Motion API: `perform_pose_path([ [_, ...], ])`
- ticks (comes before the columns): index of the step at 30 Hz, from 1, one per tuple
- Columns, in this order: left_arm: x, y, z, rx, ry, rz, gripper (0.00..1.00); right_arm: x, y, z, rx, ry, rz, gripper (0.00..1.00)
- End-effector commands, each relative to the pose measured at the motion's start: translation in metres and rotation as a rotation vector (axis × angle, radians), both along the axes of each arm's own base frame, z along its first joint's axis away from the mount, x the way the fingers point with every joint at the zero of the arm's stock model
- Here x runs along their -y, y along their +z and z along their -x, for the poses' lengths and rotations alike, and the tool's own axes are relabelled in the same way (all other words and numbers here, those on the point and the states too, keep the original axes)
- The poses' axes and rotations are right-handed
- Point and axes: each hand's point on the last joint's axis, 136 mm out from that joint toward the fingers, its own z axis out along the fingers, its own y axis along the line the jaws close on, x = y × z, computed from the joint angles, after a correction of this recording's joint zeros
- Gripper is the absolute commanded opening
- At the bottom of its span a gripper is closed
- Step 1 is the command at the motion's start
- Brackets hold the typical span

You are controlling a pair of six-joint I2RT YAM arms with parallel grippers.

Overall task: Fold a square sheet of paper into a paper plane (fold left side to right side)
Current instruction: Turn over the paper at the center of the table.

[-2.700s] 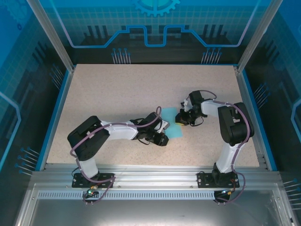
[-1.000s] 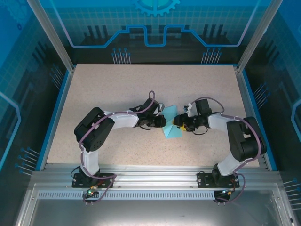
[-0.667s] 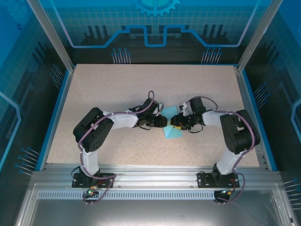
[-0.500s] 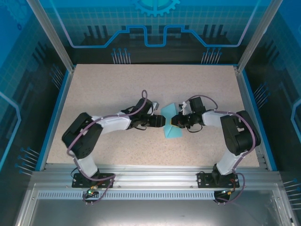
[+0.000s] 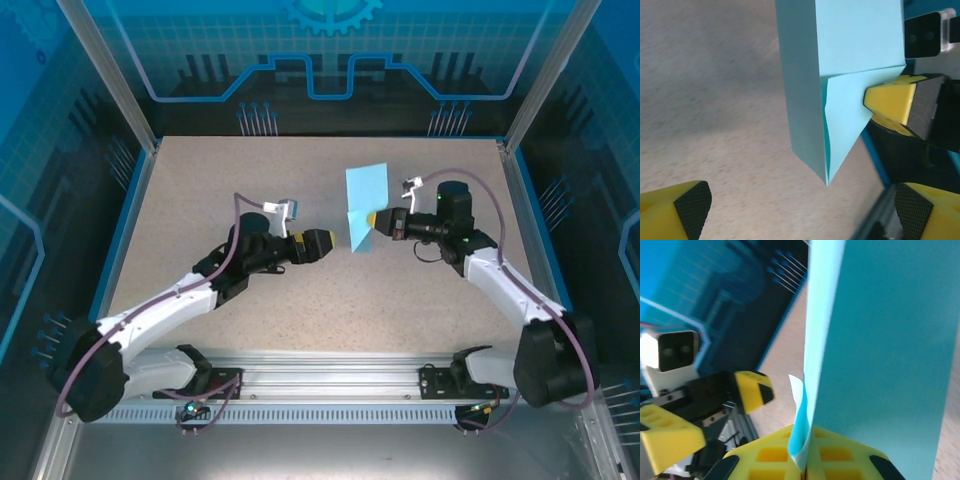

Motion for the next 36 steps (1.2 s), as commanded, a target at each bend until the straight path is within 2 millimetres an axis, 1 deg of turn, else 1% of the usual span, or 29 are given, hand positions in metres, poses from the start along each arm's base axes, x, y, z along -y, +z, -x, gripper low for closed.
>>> perform_pose_path([
  [1, 0.014, 0.06, 0.021, 0.113, -0.144, 0.189, 0.98, -0.007, 0.064, 0.016, 0.105, 0.085, -0.112, 0.08],
  [2, 0.017, 0.074, 0.026, 0.142, -0.179, 0.224, 0.99, -0.008, 0.082, 0.02, 0.133, 0.103, -0.131, 0.08],
  [3, 0.019, 0.085, 0.03, 0.164, -0.205, 0.249, 0.99, -0.011, 0.093, 0.024, 0.146, 0.121, -0.145, 0.08],
  [6, 0.025, 0.107, 0.037, 0.204, -0.26, 0.289, 0.99, -0.017, 0.119, 0.036, 0.18, 0.159, -0.177, 0.09],
  [9, 0.033, 0.121, 0.044, 0.227, -0.317, 0.315, 0.98, -0.025, 0.137, 0.047, 0.199, 0.188, -0.2, 0.1],
  [11, 0.041, 0.129, 0.051, 0.245, -0.359, 0.326, 0.96, -0.031, 0.144, 0.054, 0.202, 0.21, -0.21, 0.1],
  [14, 0.051, 0.136, 0.058, 0.263, -0.408, 0.336, 0.91, -0.038, 0.149, 0.061, 0.201, 0.234, -0.218, 0.1],
  [16, 0.055, 0.138, 0.06, 0.268, -0.419, 0.333, 0.85, -0.041, 0.151, 0.064, 0.197, 0.241, -0.224, 0.1],
  [21, 0.059, 0.14, 0.062, 0.271, -0.427, 0.334, 0.57, -0.042, 0.155, 0.066, 0.196, 0.244, -0.227, 0.11],
  [24, 0.059, 0.139, 0.061, 0.27, -0.421, 0.332, 0.43, -0.042, 0.154, 0.066, 0.189, 0.243, -0.222, 0.11],
  [28, 0.059, 0.137, 0.06, 0.267, -0.414, 0.328, 0.28, -0.041, 0.153, 0.068, 0.187, 0.239, -0.211, 0.11],
  [30, 0.058, 0.135, 0.059, 0.266, -0.403, 0.323, 0.17, -0.04, 0.153, 0.07, 0.19, 0.239, -0.203, 0.12],
  [31, 0.058, 0.132, 0.059, 0.261, -0.396, 0.316, 0.13, -0.04, 0.153, 0.071, 0.192, 0.243, -0.199, 0.12],
  [34, 0.057, 0.126, 0.055, 0.249, -0.374, 0.292, 0.09, -0.037, 0.15, 0.073, 0.2, 0.232, -0.163, 0.15],
  [36, 0.057, 0.118, 0.053, 0.237, -0.356, 0.262, 0.05, -0.034, 0.145, 0.075, 0.206, 0.213, -0.12, 0.17],
])
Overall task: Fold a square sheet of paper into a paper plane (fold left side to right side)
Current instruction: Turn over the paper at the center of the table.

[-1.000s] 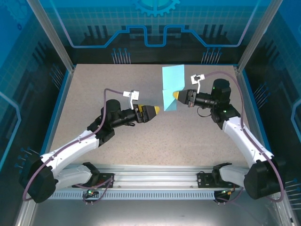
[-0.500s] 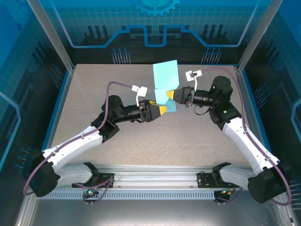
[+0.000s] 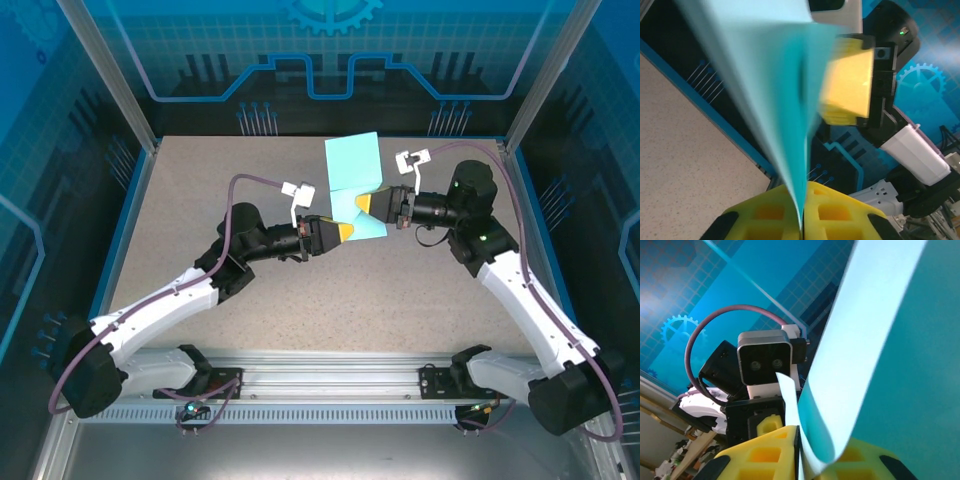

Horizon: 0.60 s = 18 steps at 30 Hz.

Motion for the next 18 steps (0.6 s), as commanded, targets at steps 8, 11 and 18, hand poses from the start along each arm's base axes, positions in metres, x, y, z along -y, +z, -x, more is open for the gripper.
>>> perform_pose_path([
  [8, -0.009, -0.06, -0.013, 0.02, 0.193, -0.352, 0.03, 0.048, -0.04, -0.001, 0.038, -0.267, 0.346, 0.57],
  [11, -0.023, -0.086, -0.02, 0.026, 0.289, -0.545, 0.03, 0.088, -0.074, -0.014, -0.026, -0.467, 0.523, 0.66],
  [18, -0.088, -0.146, -0.041, 0.011, 0.56, -1.18, 0.0, 0.181, -0.159, -0.018, -0.214, -0.798, 0.843, 0.81],
])
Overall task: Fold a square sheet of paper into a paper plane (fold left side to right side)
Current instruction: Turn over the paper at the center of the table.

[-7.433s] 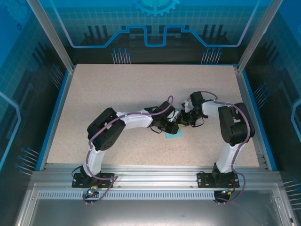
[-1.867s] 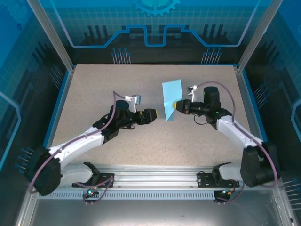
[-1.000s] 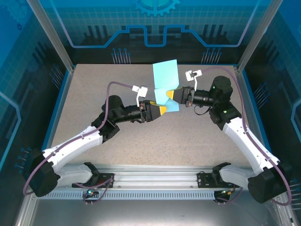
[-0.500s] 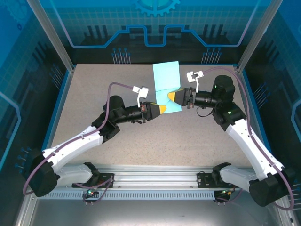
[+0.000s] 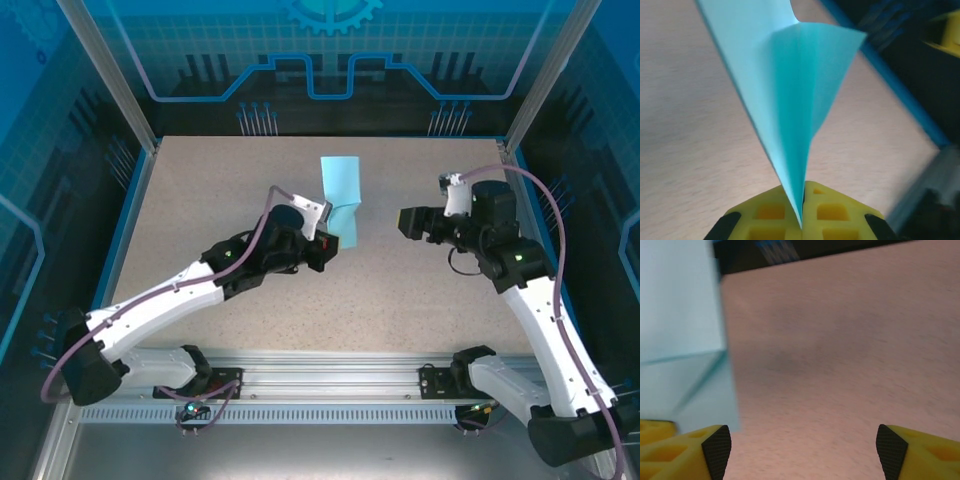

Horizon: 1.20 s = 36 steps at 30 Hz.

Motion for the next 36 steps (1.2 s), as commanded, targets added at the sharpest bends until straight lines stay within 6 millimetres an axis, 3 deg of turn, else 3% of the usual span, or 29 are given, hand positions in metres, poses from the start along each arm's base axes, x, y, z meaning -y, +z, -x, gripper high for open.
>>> perform_pose_path([
  [1, -0.065, -0.049, -0.005, -0.024, 0.181, -0.513, 0.0, 0.053, -0.064, 0.012, -0.161, -0.177, 0.218, 0.81],
  [5, -0.086, -0.062, -0.009, -0.061, 0.314, -0.813, 0.0, 0.072, -0.094, 0.016, -0.224, -0.242, 0.252, 0.81],
  [9, -0.099, -0.071, -0.01, -0.126, 0.452, -1.055, 0.0, 0.081, -0.11, 0.02, -0.257, -0.277, 0.249, 0.82],
  [14, -0.081, -0.106, -0.007, -0.232, 0.47, -1.241, 0.01, 0.082, -0.116, 0.021, -0.261, -0.285, 0.209, 0.82],
  [20, -0.06, -0.156, 0.001, -0.397, 0.41, -1.336, 0.06, 0.08, -0.122, 0.023, -0.271, -0.274, 0.175, 0.82],
  [23, -0.051, -0.173, 0.004, -0.453, 0.371, -1.348, 0.11, 0.08, -0.126, 0.023, -0.277, -0.275, 0.17, 0.82],
  [26, -0.037, -0.187, 0.005, -0.509, 0.317, -1.328, 0.22, 0.079, -0.131, 0.024, -0.289, -0.273, 0.167, 0.82],
  [29, -0.008, -0.196, -0.002, -0.561, 0.23, -1.204, 0.35, 0.08, -0.141, 0.024, -0.32, -0.268, 0.178, 0.83],
  [32, 0.029, -0.185, -0.015, -0.572, 0.151, -1.009, 0.48, 0.079, -0.153, 0.022, -0.375, -0.248, 0.177, 0.83],
  [36, 0.059, -0.16, -0.029, -0.588, 0.075, -0.777, 0.6, 0.063, -0.159, 0.012, -0.406, -0.184, 0.101, 0.83],
])
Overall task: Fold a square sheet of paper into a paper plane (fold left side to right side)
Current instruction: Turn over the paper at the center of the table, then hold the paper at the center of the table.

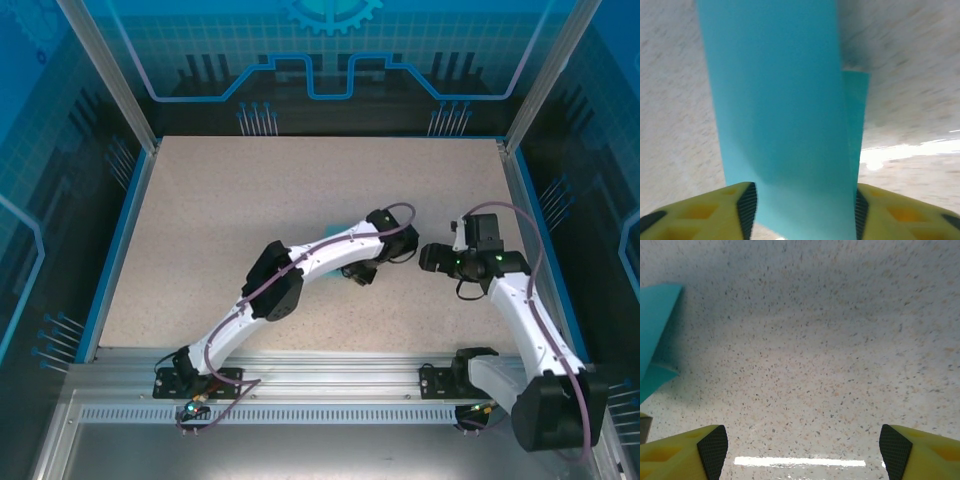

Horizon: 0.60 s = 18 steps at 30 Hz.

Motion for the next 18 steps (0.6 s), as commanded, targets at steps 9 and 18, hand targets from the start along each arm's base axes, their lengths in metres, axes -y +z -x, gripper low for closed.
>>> perform_pose_path([
  [9, 0.012, 0.078, -0.016, 0.002, 0.039, 0.624, 0.77, -0.072, 0.004, -0.05, 0.017, 0.146, -0.398, 0.83],
  [18, -0.04, 0.079, -0.015, 0.052, 0.283, 1.004, 0.82, -0.145, 0.007, -0.092, 0.04, 0.304, -0.492, 0.81],
])
